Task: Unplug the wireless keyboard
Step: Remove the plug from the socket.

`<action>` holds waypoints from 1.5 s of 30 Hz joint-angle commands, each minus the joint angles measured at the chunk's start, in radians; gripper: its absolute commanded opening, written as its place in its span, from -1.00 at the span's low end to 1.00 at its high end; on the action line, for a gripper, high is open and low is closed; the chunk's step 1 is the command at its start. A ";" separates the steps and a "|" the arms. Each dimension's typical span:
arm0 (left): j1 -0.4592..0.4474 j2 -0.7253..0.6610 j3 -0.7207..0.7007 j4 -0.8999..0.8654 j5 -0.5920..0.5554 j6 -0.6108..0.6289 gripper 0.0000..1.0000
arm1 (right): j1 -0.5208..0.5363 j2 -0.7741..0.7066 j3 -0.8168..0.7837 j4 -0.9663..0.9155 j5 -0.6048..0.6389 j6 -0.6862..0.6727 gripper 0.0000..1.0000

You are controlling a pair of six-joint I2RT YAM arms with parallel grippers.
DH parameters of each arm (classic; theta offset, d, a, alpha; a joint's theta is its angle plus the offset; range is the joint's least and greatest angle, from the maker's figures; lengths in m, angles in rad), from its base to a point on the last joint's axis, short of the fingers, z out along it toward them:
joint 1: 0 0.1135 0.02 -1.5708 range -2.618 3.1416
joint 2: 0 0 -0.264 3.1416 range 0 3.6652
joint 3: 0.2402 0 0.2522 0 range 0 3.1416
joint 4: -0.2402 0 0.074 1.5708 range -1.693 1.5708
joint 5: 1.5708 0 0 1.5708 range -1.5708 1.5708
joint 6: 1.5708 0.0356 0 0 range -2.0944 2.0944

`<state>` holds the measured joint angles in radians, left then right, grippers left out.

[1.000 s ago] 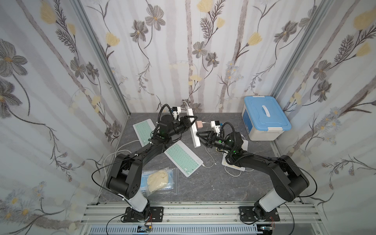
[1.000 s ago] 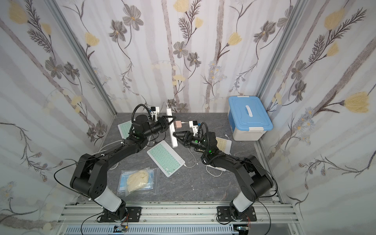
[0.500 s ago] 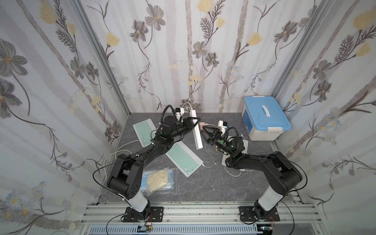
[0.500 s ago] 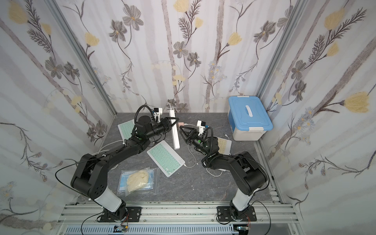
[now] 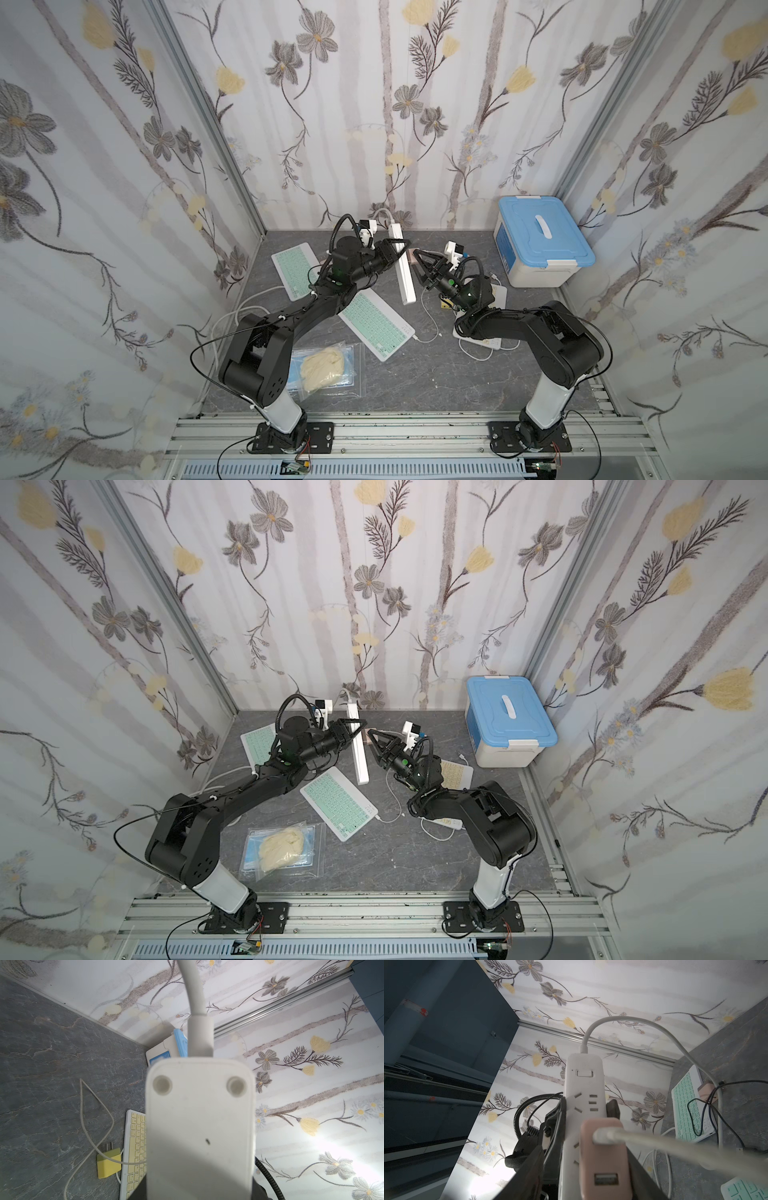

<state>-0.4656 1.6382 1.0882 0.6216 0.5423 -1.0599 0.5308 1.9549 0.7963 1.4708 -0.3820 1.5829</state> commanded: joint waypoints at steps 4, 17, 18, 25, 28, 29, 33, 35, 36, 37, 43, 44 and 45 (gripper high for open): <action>-0.005 0.005 0.016 0.073 0.012 -0.017 -1.00 | 0.003 0.025 0.024 0.065 -0.001 0.042 -0.28; -0.011 0.023 0.035 0.062 0.028 -0.011 -1.00 | 0.008 0.042 0.077 -0.029 -0.056 0.003 -1.00; -0.012 0.023 0.035 0.062 0.030 -0.012 -1.00 | 0.007 0.044 0.077 -0.030 -0.059 0.004 -1.00; -0.014 0.024 0.032 0.066 0.036 -0.009 -1.00 | 0.007 0.040 0.069 -0.048 -0.072 -0.011 -1.00; -0.015 0.023 0.026 0.067 0.033 -0.007 -1.00 | 0.007 0.042 0.072 -0.037 -0.075 -0.011 -1.00; -0.015 0.022 0.025 0.066 0.033 -0.007 -1.00 | 0.006 0.042 0.073 -0.037 -0.075 -0.012 -1.00; -0.016 0.021 0.023 0.067 0.035 -0.005 -1.00 | 0.006 0.039 0.072 -0.049 -0.075 -0.023 -1.00; -0.016 0.018 0.019 0.069 0.031 -0.004 -1.00 | 0.006 0.039 0.065 -0.049 -0.071 -0.026 -1.00; -0.016 0.014 0.016 0.068 0.027 -0.004 -1.00 | 0.004 0.039 0.060 -0.044 -0.069 -0.026 -1.00; -0.016 0.012 0.013 0.067 0.024 -0.003 -1.00 | 0.002 0.040 0.056 -0.038 -0.066 -0.025 -1.00; -0.016 -0.024 -0.009 0.034 -0.013 0.031 -1.00 | -0.011 0.033 0.026 -0.012 -0.047 -0.021 -1.00; -0.015 -0.030 -0.014 0.033 -0.020 0.036 -1.00 | -0.012 0.033 0.022 -0.003 -0.043 -0.020 -1.00; -0.016 -0.035 -0.016 0.032 -0.021 0.040 -1.00 | -0.013 0.035 0.020 0.003 -0.043 -0.018 -1.00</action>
<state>-0.4759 1.6257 1.0748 0.6033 0.4976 -1.0512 0.5209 1.9915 0.8207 1.4445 -0.4202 1.5692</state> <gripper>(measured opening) 0.443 0.249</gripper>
